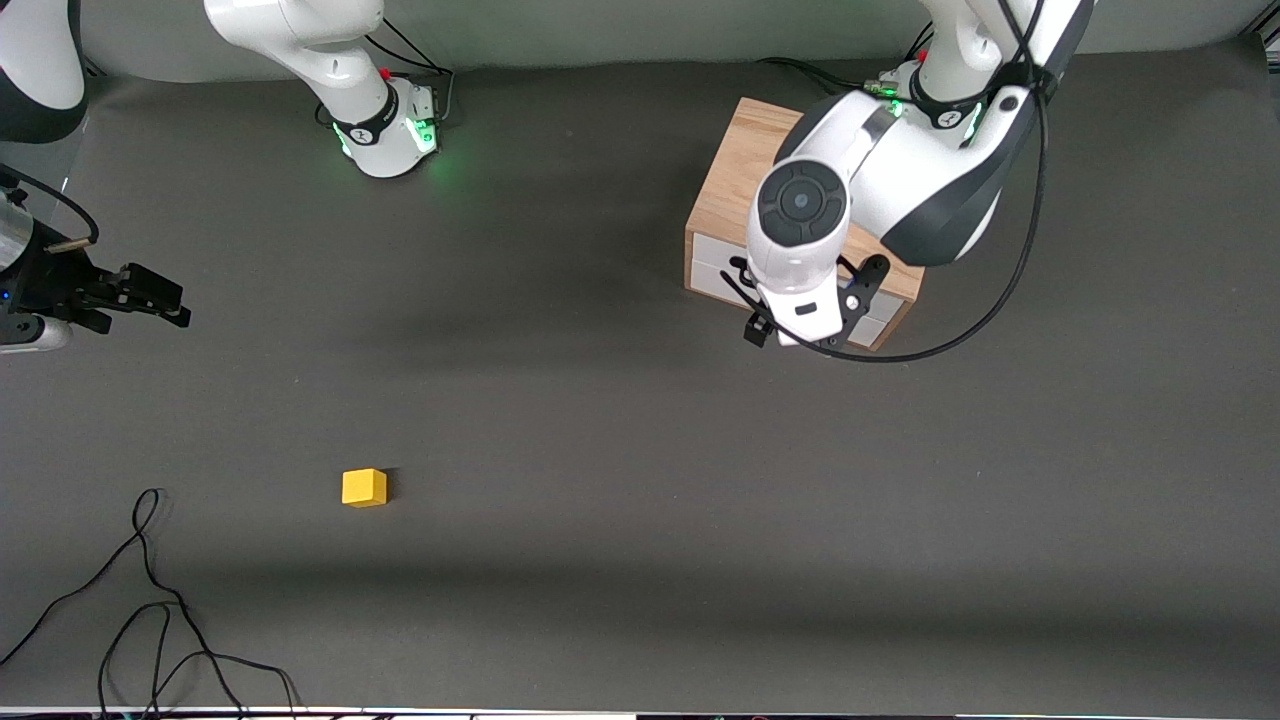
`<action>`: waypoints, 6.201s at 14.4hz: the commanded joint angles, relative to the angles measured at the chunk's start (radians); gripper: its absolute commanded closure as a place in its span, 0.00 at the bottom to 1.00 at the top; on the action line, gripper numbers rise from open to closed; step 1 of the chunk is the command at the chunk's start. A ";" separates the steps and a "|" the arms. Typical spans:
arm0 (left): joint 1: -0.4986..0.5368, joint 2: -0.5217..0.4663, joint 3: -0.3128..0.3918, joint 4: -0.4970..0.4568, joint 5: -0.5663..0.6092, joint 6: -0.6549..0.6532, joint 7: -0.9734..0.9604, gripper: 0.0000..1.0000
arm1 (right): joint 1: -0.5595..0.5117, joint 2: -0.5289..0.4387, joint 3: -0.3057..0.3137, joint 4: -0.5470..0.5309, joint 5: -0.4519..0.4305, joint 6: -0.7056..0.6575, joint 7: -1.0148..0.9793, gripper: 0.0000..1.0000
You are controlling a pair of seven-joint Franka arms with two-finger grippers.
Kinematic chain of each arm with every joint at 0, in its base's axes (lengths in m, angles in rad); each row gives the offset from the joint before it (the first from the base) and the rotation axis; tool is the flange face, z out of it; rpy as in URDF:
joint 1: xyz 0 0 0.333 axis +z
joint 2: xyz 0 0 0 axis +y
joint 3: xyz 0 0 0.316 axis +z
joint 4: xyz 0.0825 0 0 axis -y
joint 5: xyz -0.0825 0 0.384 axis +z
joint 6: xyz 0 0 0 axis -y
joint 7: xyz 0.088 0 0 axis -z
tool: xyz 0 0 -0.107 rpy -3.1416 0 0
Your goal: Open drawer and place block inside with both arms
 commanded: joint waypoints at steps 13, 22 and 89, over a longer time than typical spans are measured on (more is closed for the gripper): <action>0.019 0.046 0.002 -0.196 0.017 0.207 -0.107 0.00 | -0.005 0.084 0.004 0.013 0.012 0.084 0.004 0.00; 0.019 0.075 0.002 -0.190 0.017 0.219 -0.107 0.00 | -0.003 0.179 0.012 0.041 0.053 0.153 0.003 0.00; -0.005 0.358 0.007 0.235 0.225 0.480 -0.198 0.00 | 0.098 0.688 0.019 0.070 0.127 0.690 0.017 0.86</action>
